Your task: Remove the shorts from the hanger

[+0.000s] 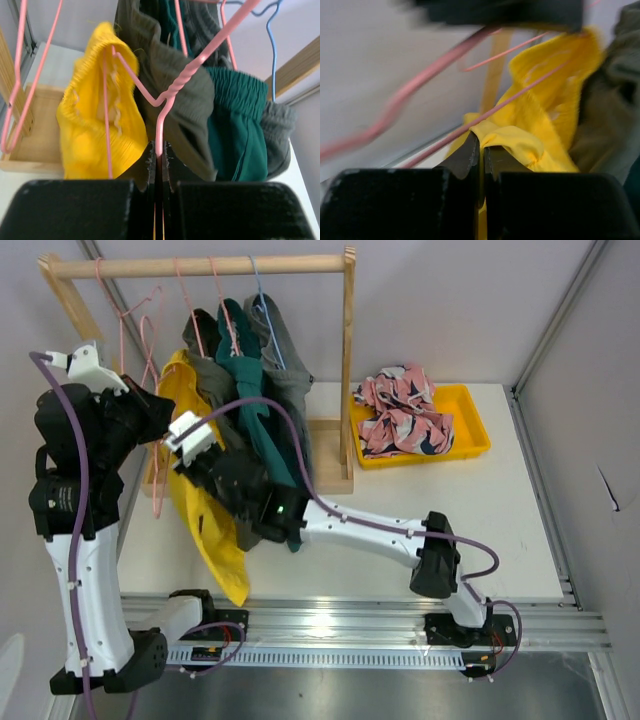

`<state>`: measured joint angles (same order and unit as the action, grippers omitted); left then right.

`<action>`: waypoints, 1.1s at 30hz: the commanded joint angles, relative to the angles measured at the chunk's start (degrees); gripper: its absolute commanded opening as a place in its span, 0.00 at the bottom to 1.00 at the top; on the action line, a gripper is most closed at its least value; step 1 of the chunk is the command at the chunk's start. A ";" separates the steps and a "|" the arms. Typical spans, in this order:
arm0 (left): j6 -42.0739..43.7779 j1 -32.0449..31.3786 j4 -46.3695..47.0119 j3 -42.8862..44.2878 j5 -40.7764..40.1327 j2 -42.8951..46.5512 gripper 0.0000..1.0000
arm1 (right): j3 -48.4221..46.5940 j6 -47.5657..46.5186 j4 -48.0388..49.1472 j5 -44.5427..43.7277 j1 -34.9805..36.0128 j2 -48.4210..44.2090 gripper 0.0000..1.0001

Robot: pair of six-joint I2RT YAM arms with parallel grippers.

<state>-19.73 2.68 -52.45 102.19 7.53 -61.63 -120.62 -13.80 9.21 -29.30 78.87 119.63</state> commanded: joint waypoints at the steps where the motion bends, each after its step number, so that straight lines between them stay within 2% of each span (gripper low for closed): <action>1: -2.16 -0.04 0.07 -1.99 0.65 2.83 0.00 | -6.30 0.08 -5.43 3.37 -3.02 1.13 0.00; 3: -2.07 -0.13 0.76 -2.61 0.82 3.53 0.00 | 1.40 2.01 -4.82 2.76 -3.37 -1.06 0.00; 5: -0.85 -0.13 1.38 -2.09 0.38 3.36 0.00 | 10.62 4.57 0.43 2.06 -1.98 -7.72 0.00; 6: -0.41 -0.13 1.56 0.00 -1.01 3.18 0.00 | 20.93 5.10 2.98 1.62 -1.18 -10.45 0.00; 9: 0.83 -0.04 1.47 5.00 -4.35 2.48 0.00 | 33.39 6.51 9.32 -3.10 3.54 -20.38 0.00; 10: 1.09 -0.13 1.47 5.99 -5.41 1.52 0.00 | 40.30 5.99 11.25 -4.96 5.14 -25.19 0.00; 13: 1.18 -0.04 1.56 8.02 -4.28 -0.77 0.00 | 50.78 3.18 13.98 -13.66 12.25 -32.42 0.00; 16: 0.83 -0.13 3.04 6.54 -3.31 -0.78 0.00 | 54.78 -3.05 12.59 -22.71 17.71 -41.65 0.00; 20: 0.39 -0.04 6.82 1.44 -2.88 0.80 0.00 | 53.39 -9.64 8.72 -29.14 20.44 -53.94 0.00; 24: 0.13 -0.13 8.50 -1.73 -1.91 1.33 0.00 | 47.07 -14.93 4.26 -27.75 17.56 -58.90 0.00; 30: 1.62 -0.13 9.47 -4.28 -2.43 1.95 0.00 | 27.15 -12.39 -12.96 -16.42 -1.15 -53.73 0.00; 31: 1.71 -0.04 9.82 -4.46 -2.35 1.95 0.00 | 25.10 -12.48 -13.43 -13.88 -5.70 -52.93 0.00; 33: 2.23 -0.13 9.99 -5.07 -2.52 1.95 0.00 | 19.06 -12.22 -14.75 -11.23 -10.03 -50.39 0.00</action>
<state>-19.18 2.68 -46.72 97.51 4.69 -61.04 -94.08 -24.95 -0.10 -47.24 74.26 65.98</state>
